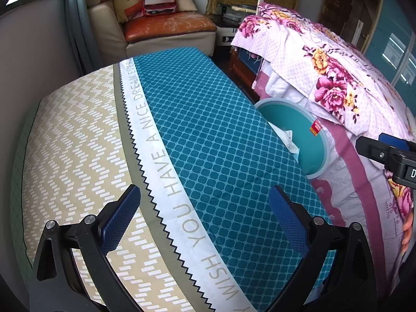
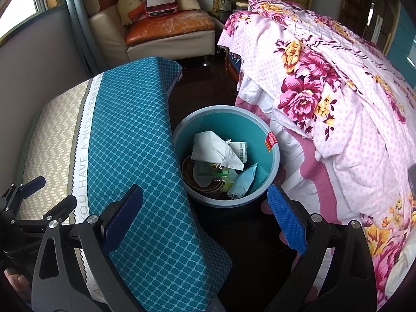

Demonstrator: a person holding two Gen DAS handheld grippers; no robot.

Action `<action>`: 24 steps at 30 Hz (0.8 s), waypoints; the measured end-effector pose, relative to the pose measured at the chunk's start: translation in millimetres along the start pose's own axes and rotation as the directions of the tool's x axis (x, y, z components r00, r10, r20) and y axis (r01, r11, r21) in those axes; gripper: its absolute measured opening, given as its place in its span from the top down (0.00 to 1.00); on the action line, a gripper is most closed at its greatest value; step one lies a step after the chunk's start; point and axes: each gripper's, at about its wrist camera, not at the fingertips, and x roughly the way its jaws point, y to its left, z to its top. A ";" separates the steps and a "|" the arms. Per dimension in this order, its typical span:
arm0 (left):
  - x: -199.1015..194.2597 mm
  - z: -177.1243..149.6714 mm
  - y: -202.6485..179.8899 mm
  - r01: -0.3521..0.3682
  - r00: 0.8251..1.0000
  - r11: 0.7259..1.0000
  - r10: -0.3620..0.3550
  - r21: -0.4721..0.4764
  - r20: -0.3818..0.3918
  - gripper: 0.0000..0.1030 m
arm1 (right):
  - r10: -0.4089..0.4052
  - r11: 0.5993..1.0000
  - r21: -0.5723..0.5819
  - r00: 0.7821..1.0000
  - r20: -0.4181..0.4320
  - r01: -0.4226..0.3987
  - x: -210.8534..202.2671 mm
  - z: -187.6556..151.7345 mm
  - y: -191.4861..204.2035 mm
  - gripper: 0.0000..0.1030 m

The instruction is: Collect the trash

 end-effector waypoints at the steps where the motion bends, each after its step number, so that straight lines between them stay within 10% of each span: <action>1: -0.6 0.1 0.1 -0.002 1.000 1.000 0.002 0.001 0.002 0.04 | -0.001 1.000 -0.001 1.000 0.000 0.001 0.0 0.0 0.2 0.10; 24: -14.7 0.6 -8.6 -0.036 0.999 0.999 0.036 0.003 0.017 0.04 | -0.015 1.000 -0.013 1.000 0.014 0.015 -13.0 0.1 -4.9 0.10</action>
